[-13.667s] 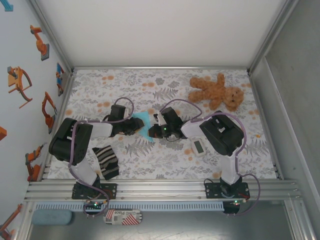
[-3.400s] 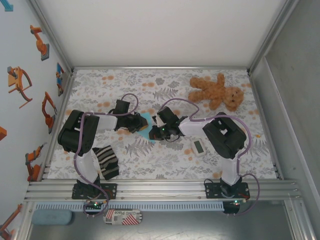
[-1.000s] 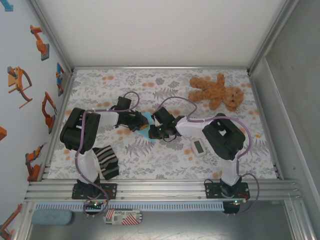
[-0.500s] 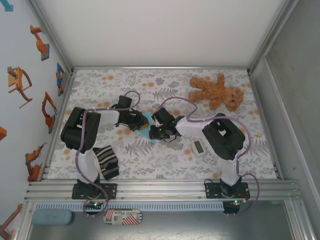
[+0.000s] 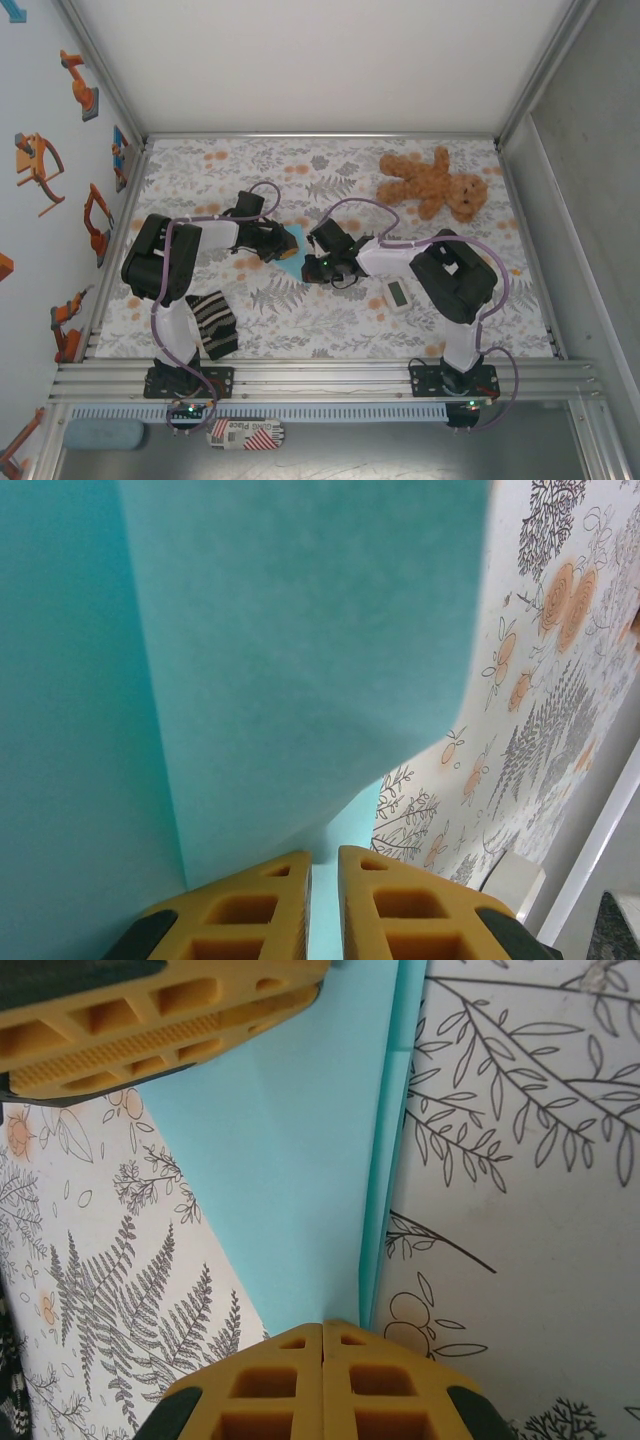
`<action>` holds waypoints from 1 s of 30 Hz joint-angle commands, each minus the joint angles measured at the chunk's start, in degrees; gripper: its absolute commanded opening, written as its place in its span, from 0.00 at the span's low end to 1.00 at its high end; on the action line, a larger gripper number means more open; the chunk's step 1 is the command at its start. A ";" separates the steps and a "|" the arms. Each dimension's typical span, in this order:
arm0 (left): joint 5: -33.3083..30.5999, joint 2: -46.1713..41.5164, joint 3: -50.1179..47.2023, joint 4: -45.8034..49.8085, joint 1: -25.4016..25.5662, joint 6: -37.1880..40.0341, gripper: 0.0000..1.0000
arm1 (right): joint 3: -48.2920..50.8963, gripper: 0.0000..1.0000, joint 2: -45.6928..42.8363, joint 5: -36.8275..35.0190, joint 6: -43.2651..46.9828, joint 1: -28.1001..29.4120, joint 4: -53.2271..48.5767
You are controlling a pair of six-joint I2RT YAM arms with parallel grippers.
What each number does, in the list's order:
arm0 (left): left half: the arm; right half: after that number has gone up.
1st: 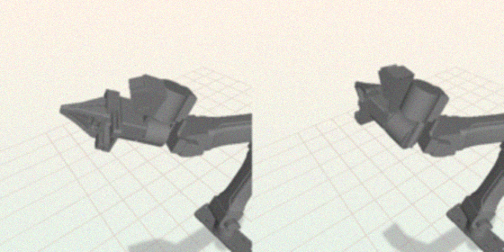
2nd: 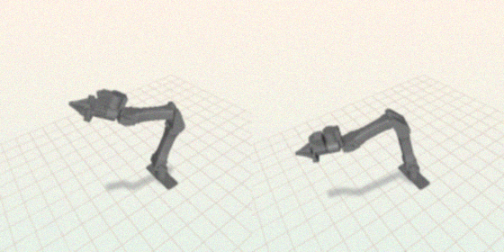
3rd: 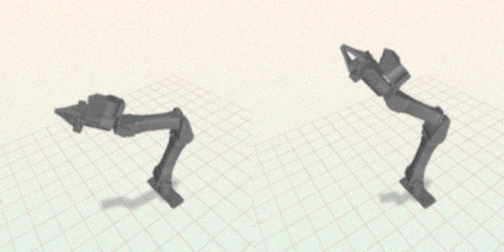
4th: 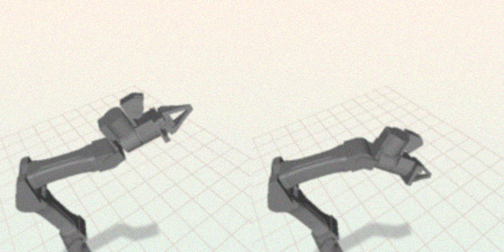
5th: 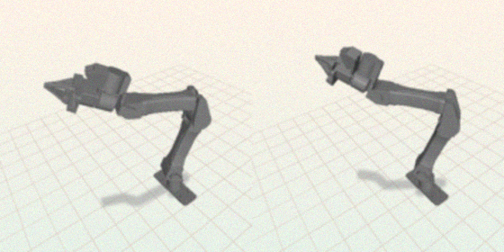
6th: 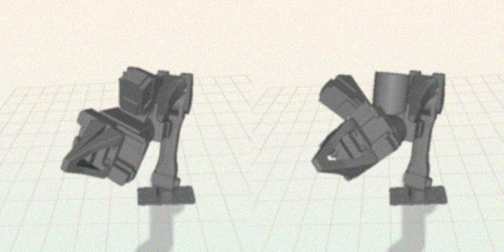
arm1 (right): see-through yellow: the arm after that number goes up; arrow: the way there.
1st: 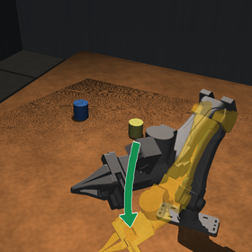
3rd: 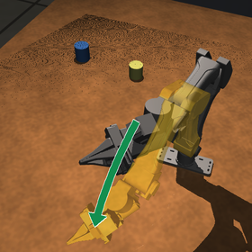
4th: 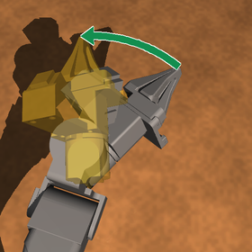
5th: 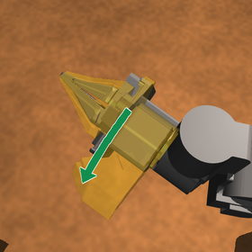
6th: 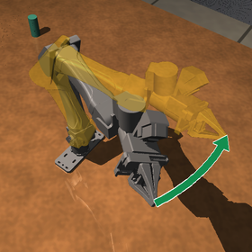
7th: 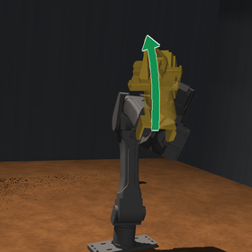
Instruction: Fold a paper plane with a square sheet of paper (pick it up from the middle)
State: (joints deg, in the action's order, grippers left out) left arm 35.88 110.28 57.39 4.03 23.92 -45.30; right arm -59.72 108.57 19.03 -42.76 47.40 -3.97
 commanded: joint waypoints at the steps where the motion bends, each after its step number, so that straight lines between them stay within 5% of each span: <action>1: -7.14 4.51 -2.19 8.10 -0.02 1.27 0.16 | 1.84 0.00 -0.24 1.04 -0.96 0.11 -2.75; 30: -6.88 4.51 -2.46 8.19 0.25 1.27 0.15 | 3.28 0.00 -3.16 3.09 -0.17 0.12 -3.68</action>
State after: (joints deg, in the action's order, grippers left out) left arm 35.86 110.28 57.43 4.14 23.97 -45.08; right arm -56.36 106.15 21.82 -42.85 47.33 -4.67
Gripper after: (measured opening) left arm 0.153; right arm 0.049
